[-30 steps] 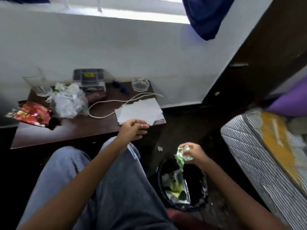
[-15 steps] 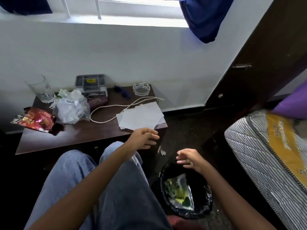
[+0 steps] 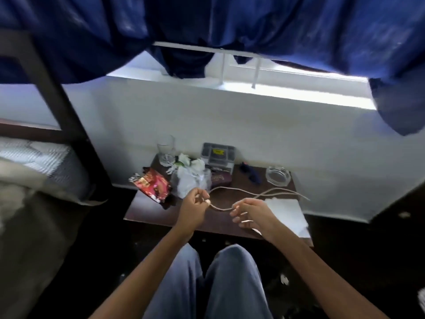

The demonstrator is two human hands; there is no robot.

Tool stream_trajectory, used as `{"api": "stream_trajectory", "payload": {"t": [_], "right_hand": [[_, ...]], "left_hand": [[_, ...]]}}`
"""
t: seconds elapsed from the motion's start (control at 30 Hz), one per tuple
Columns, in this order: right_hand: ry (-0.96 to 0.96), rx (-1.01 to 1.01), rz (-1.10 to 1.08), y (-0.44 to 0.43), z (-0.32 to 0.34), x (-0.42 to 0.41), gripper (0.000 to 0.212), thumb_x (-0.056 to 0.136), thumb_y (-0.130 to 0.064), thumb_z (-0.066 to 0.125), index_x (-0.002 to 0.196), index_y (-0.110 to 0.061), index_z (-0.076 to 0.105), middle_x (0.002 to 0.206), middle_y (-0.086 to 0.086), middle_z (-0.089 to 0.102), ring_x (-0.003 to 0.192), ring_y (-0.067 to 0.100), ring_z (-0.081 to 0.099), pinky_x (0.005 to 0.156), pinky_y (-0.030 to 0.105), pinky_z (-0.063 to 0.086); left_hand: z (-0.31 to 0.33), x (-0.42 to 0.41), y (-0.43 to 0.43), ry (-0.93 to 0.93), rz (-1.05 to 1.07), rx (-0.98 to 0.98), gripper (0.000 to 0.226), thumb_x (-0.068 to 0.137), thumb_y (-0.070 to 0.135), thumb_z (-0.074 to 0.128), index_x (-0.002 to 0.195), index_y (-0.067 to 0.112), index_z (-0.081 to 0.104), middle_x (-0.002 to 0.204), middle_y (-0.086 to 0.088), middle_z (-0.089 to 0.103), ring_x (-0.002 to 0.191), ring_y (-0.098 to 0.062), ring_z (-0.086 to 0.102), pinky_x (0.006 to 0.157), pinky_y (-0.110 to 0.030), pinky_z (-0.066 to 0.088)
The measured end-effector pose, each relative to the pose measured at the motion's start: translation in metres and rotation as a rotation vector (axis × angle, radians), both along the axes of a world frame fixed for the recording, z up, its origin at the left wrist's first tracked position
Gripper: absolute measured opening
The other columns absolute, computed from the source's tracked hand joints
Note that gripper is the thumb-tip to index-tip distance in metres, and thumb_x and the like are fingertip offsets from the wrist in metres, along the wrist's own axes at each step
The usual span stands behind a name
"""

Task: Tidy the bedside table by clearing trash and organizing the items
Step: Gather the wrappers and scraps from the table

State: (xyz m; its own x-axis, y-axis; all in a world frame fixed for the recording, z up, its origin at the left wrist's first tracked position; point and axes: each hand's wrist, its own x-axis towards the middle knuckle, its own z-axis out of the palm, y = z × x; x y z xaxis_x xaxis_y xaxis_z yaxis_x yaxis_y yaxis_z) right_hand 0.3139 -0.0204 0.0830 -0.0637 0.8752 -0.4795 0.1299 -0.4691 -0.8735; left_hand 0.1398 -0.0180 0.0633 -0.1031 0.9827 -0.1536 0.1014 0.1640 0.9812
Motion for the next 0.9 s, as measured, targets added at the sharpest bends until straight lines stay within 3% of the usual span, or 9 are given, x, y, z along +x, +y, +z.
{"api": "stream_trajectory", "payload": {"t": [0.1,0.2,0.4,0.53,0.63,0.77,0.9], "right_hand": [[-0.025,0.012,0.1,0.018,-0.001,-0.05,0.019,0.09,-0.003,0.045,0.083,-0.01,0.06,0.074,0.006,0.065,0.053,0.011,0.06,0.052,0.02,0.044],[-0.022,0.0,0.165,0.03,-0.007,-0.093,0.018,0.091,-0.004,0.046,0.082,-0.011,0.06,0.073,0.005,0.065,0.05,0.009,0.06,0.05,0.019,0.045],[-0.058,-0.026,0.273,0.054,-0.022,-0.159,0.022,0.093,-0.005,0.042,0.08,-0.014,0.057,0.072,0.002,0.063,0.046,0.003,0.058,0.048,0.016,0.044],[-0.129,0.032,0.293,0.077,-0.031,-0.191,0.019,0.092,-0.005,0.045,0.08,-0.012,0.058,0.073,0.003,0.06,0.049,0.006,0.055,0.047,0.017,0.043],[-0.217,0.099,0.291,0.097,-0.044,-0.214,0.023,0.09,-0.004,0.048,0.073,-0.015,0.058,0.075,0.008,0.061,0.057,0.012,0.055,0.05,0.022,0.049],[-0.538,0.368,0.399,0.121,-0.065,-0.239,0.017,0.081,-0.006,0.053,0.072,-0.011,0.067,0.077,0.006,0.067,0.07,0.021,0.062,0.072,0.041,0.056],[-0.932,0.633,0.682,0.136,-0.083,-0.257,0.028,0.087,-0.01,0.051,0.113,-0.004,0.059,0.128,0.016,0.049,0.118,0.031,0.046,0.096,0.037,0.042]], "left_hand": [[-0.007,-0.038,0.011,-0.021,0.094,-0.016,0.033,0.083,-0.015,0.048,0.068,0.015,0.044,0.055,-0.001,0.038,0.032,-0.001,0.034,0.035,-0.014,0.029],[-0.016,-0.073,0.018,-0.059,0.204,-0.04,0.033,0.082,-0.015,0.05,0.068,0.014,0.045,0.06,-0.002,0.041,0.03,0.0,0.034,0.033,-0.012,0.029],[-0.026,-0.125,0.036,-0.137,0.332,-0.046,0.032,0.079,-0.016,0.051,0.082,0.015,0.058,0.069,0.002,0.05,0.039,0.004,0.045,0.038,-0.009,0.033],[-0.04,-0.154,0.054,-0.159,0.427,-0.077,0.034,0.082,-0.015,0.041,0.088,0.013,0.059,0.085,-0.003,0.058,0.056,-0.007,0.045,0.047,-0.016,0.037],[-0.051,-0.17,0.066,-0.185,0.469,-0.115,0.037,0.085,-0.016,0.033,0.092,0.012,0.055,0.086,-0.001,0.059,0.064,-0.008,0.046,0.046,-0.018,0.038],[-0.065,-0.185,0.075,-0.194,0.539,-0.146,0.037,0.086,-0.015,0.037,0.085,0.017,0.055,0.084,0.002,0.058,0.067,-0.008,0.05,0.044,-0.015,0.04],[-0.079,-0.193,0.08,-0.264,0.558,-0.171,0.023,0.088,-0.008,0.049,0.089,0.013,0.058,0.079,0.001,0.059,0.065,-0.01,0.05,0.055,-0.022,0.039]]}}
